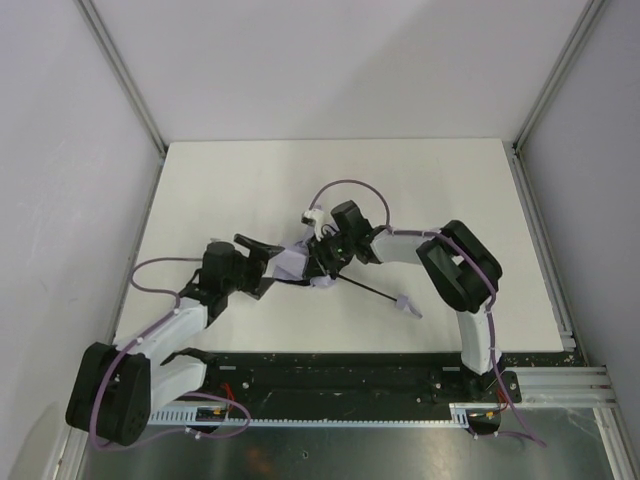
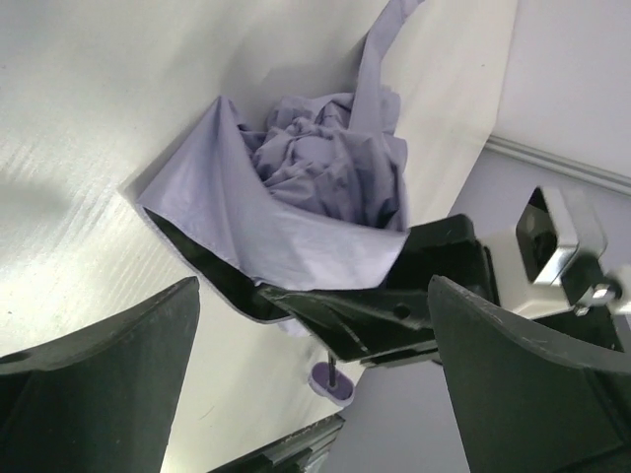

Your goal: Put away the umbrella

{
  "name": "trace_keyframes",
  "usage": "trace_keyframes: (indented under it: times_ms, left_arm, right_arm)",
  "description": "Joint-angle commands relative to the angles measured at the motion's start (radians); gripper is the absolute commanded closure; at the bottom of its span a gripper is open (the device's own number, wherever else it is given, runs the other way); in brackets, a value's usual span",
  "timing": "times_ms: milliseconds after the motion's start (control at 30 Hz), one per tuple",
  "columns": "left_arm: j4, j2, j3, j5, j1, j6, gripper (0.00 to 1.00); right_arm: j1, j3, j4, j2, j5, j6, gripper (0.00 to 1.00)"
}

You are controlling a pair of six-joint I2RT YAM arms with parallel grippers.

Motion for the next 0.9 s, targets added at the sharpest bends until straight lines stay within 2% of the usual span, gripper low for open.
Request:
trace_keyframes:
  times_ms: [0, 233, 433, 600, 733, 867]
  left_arm:
    - [0.029, 0.046, 0.031, 0.038, -0.012, -0.009, 0.01]
    - [0.056, 0.117, 0.071, 0.015, -0.052, 0.042, 0.09]
    - [0.060, 0.031, -0.004, -0.061, -0.074, 0.116, 0.25]
    - [0.014, -0.012, -0.005, -0.137, -0.073, 0.249, 0.15]
    - [0.004, 0.138, 0.088, -0.094, -0.047, 0.369, 0.17]
    - [0.002, 0.315, 0.179, -0.047, -0.035, 0.422, 0.32]
  right_arm:
    - [-0.038, -0.035, -0.128, 0.132, -0.113, 0.153, 1.00]
    - [-0.086, -0.034, -0.022, 0.151, -0.161, 0.254, 1.00]
    - [-0.125, -0.034, 0.042, 0.118, -0.167, 0.296, 1.00]
    - [-0.129, -0.035, 0.070, 0.076, -0.167, 0.290, 1.00]
    - [-0.129, -0.039, 0.104, 0.043, -0.175, 0.302, 1.00]
    - [-0.129, -0.042, 0.132, 0.011, -0.178, 0.319, 1.00]
